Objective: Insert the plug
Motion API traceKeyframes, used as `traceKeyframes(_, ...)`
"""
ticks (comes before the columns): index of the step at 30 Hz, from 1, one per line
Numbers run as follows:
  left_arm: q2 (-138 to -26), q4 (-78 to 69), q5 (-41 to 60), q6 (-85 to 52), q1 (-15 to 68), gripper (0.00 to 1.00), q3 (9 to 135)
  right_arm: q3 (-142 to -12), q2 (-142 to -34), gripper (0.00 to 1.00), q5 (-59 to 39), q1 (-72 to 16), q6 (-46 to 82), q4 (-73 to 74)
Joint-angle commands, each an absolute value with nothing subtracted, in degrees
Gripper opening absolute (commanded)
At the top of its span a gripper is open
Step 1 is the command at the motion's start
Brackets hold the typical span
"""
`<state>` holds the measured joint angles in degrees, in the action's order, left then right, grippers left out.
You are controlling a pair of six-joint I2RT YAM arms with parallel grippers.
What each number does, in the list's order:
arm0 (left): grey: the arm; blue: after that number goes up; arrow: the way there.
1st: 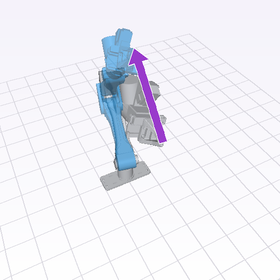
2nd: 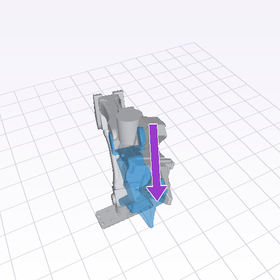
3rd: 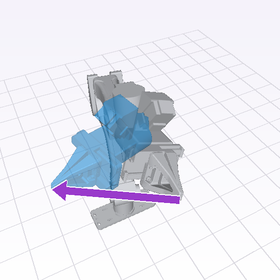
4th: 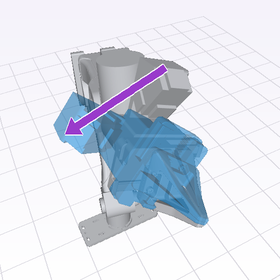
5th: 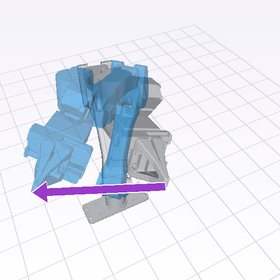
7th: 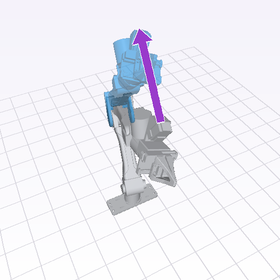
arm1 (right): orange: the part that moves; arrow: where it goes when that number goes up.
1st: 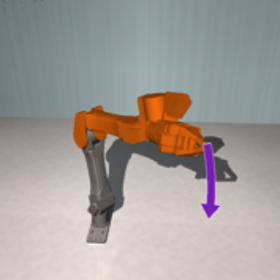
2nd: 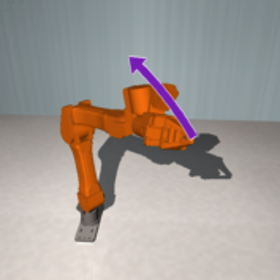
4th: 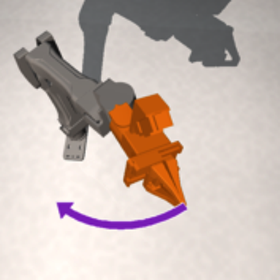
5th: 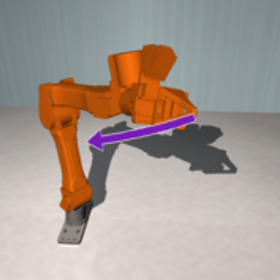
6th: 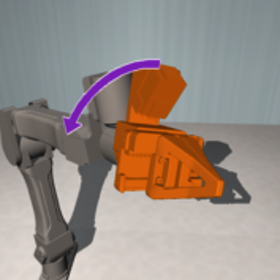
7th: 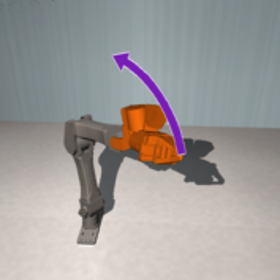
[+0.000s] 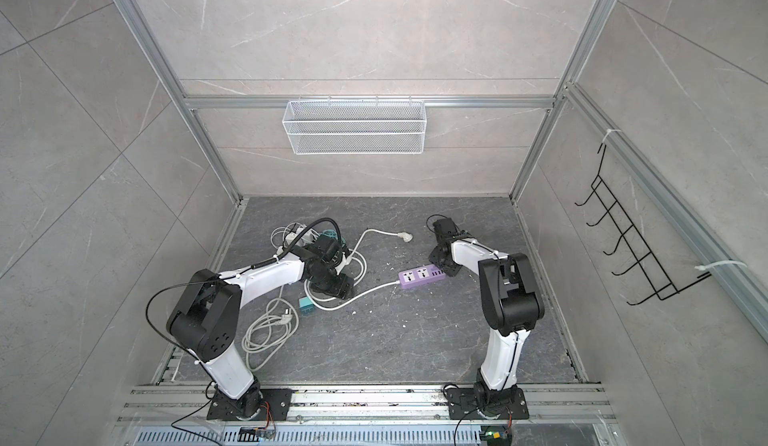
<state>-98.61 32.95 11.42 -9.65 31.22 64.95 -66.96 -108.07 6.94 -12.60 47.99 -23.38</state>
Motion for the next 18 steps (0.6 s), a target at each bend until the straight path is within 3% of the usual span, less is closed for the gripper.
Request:
traceKeyframes(1, -94.2, 33.6, 9.1, -11.5, 30.0, 0.84, 66.8, -62.8, -106.0, 0.50, 3.6, -15.1, 49.0, -24.8)
traceKeyframes(2, -93.4, 34.1, 8.4, -12.4, 29.4, 0.92, 66.6, -62.2, -105.2, 0.50, 3.3, -15.6, 49.0, -24.9)
traceKeyframes(3, -92.6, 34.8, 7.4, -13.1, 28.7, 0.94, 66.1, -61.7, -104.4, 0.50, 3.3, -16.0, 48.9, -25.1)
traceKeyframes(7, -89.3, 38.0, 1.6, -18.3, 26.4, 0.91, 63.4, -61.5, -102.1, 0.51, 6.3, -16.2, 47.6, -26.8)
traceKeyframes(12, -82.9, 44.7, -6.8, -26.1, 25.1, 0.81, 59.2, -64.3, -100.4, 0.52, 13.1, -16.2, 45.8, -30.5)
traceKeyframes(15, -80.0, 44.3, -6.0, -28.5, 25.0, 0.66, 56.7, -64.5, -99.6, 0.51, 14.0, -16.3, 45.2, -30.2)
traceKeyframes(18, -80.3, 44.9, -5.2, -30.3, 25.0, 0.61, 56.0, -64.0, -99.1, 0.51, 13.9, -16.4, 44.6, -29.2)
